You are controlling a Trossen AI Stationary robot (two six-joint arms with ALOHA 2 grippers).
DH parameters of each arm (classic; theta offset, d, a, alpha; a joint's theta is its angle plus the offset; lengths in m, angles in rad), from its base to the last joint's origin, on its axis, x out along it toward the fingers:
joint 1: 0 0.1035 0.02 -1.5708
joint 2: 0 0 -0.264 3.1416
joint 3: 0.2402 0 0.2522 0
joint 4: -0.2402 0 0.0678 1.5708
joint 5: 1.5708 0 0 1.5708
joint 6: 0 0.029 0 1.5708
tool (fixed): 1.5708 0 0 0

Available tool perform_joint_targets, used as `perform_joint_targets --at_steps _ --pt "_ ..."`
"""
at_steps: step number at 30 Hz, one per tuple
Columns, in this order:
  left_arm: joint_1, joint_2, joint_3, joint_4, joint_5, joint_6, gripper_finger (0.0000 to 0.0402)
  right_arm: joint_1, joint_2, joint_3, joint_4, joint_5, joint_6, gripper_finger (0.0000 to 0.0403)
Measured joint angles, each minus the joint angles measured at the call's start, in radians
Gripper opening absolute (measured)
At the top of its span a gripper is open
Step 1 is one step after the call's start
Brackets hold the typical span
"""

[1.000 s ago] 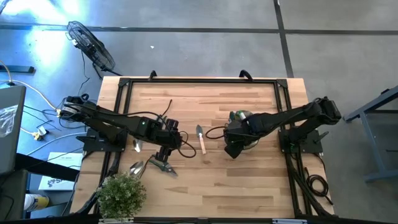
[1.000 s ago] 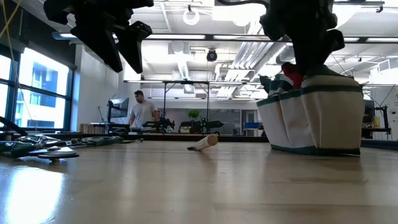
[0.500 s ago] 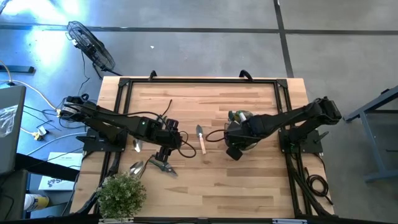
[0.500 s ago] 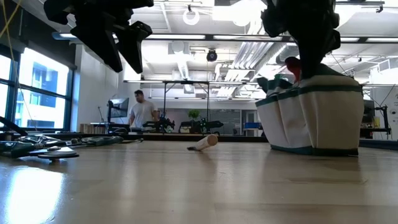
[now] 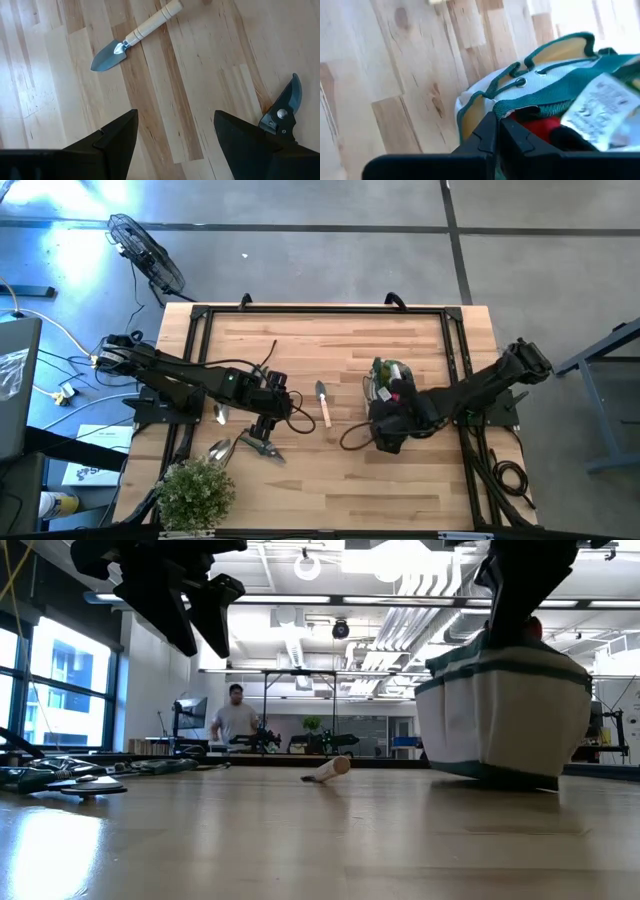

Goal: Pick & Place Garden tools in Gardening bag
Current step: Adjust the green gardening bag

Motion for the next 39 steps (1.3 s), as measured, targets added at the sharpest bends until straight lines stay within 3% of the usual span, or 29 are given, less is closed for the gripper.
perform_joint_targets --at_steps 6,14,22,34,39 --pt "0.000 0.000 0.000 0.009 -0.008 0.005 0.0253 0.045 0.000 0.000 0.001 0.088 0.023 0.0003" --pt "0.000 0.000 0.000 0.049 -0.018 0.024 0.0253 0.045 0.000 0.000 0.069 0.009 0.019 0.0004" --pt "0.000 0.000 0.000 0.048 -0.018 0.024 0.0253 0.044 0.000 0.000 0.222 0.008 -0.015 0.0009" --pt "0.000 0.000 0.000 0.048 -0.017 0.018 0.0253 -0.064 -0.001 0.000 0.308 -0.037 -0.047 0.0107" --pt "0.000 0.000 0.000 0.047 -0.017 0.018 0.0253 -0.092 -0.001 0.000 0.436 -0.044 -0.223 0.0142"
